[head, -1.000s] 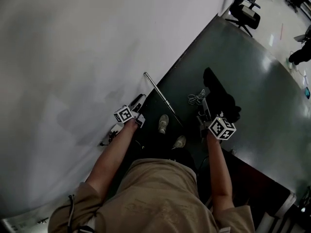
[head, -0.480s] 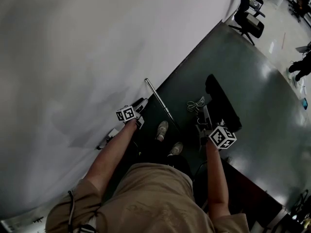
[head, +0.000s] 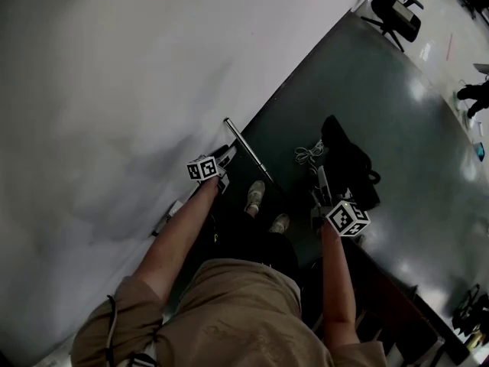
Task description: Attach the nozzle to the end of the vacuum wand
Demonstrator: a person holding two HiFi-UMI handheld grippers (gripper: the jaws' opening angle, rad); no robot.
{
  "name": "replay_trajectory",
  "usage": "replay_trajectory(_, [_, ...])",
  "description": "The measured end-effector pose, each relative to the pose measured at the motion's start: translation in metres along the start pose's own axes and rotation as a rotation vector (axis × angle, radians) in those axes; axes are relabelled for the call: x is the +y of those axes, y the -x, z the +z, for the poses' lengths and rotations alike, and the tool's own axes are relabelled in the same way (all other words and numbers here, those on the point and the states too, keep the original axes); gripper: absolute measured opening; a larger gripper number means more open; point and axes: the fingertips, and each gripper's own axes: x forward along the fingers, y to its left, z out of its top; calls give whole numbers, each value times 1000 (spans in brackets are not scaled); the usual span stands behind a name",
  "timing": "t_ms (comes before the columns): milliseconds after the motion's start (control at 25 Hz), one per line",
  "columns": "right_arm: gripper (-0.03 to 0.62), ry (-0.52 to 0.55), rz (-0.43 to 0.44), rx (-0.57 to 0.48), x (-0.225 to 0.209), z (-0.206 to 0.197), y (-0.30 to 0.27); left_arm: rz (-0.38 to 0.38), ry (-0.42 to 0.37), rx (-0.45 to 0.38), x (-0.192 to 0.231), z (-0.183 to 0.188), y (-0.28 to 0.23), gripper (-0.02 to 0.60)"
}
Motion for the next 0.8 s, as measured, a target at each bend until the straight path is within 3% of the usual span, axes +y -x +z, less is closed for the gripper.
replay_trajectory(280, [192, -32, -61, 21, -29, -27, -71, 95, 54, 78, 74, -7, -60, 204])
replay_trajectory(600, [192, -63, -104, 48, -73, -68, -136, 187, 8, 161, 154, -19, -131, 235])
replay_trajectory(800, [192, -56, -119, 81, -96, -93, -163, 216, 46, 188, 184, -29, -166, 261])
